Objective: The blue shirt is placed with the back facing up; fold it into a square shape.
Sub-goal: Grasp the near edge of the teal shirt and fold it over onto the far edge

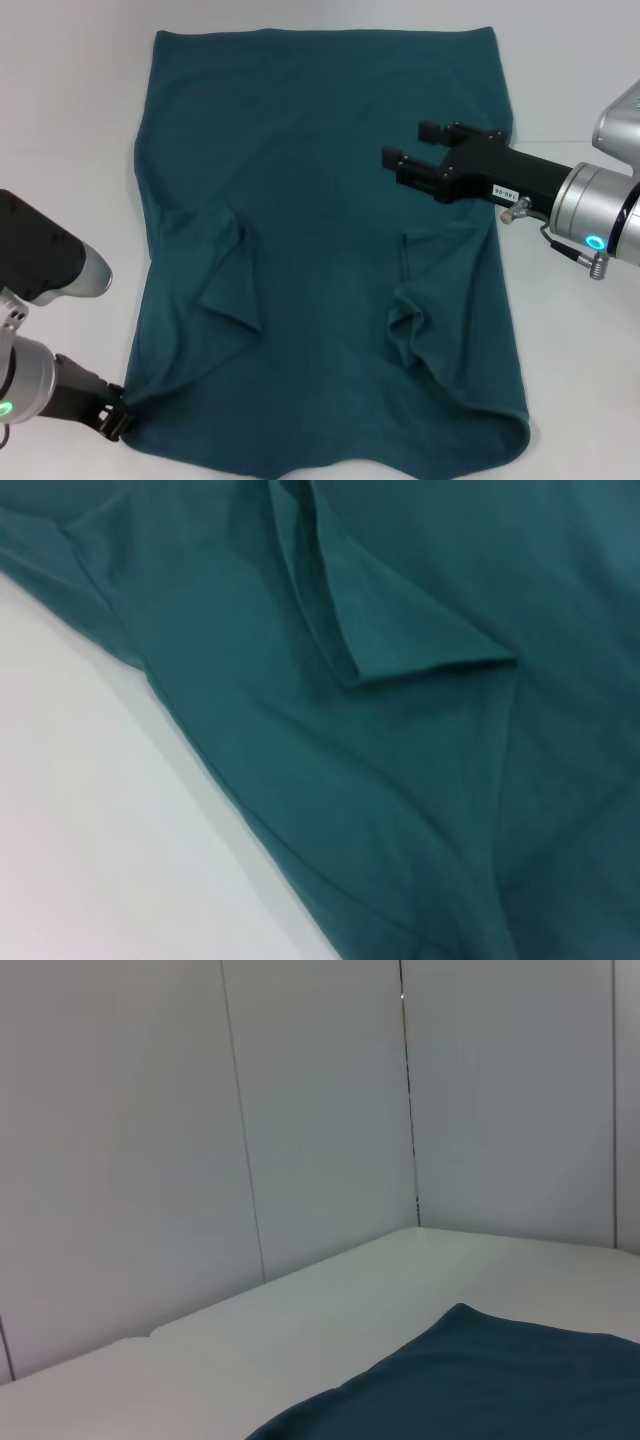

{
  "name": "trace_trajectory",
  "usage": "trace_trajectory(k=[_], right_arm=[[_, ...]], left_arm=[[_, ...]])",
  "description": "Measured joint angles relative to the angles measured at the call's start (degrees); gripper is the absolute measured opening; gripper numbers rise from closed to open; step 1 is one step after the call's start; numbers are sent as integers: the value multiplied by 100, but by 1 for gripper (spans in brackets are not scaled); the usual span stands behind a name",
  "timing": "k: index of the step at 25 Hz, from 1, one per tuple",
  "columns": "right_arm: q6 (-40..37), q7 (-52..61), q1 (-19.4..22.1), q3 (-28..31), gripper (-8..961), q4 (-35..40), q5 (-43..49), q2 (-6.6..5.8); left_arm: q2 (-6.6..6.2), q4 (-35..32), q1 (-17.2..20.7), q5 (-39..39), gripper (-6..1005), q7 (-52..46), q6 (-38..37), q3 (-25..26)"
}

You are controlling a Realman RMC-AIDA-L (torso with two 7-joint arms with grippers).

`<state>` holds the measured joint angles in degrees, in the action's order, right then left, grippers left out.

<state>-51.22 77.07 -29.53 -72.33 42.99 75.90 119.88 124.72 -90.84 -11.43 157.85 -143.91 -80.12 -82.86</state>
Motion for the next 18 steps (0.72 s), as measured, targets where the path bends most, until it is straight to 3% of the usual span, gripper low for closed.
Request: trace_trajectory(k=[18], right_arm=[[-39,11,18,81,697,8,-6,-2]], left_arm=[[0,159,-43,-3,296,1,75,-86]])
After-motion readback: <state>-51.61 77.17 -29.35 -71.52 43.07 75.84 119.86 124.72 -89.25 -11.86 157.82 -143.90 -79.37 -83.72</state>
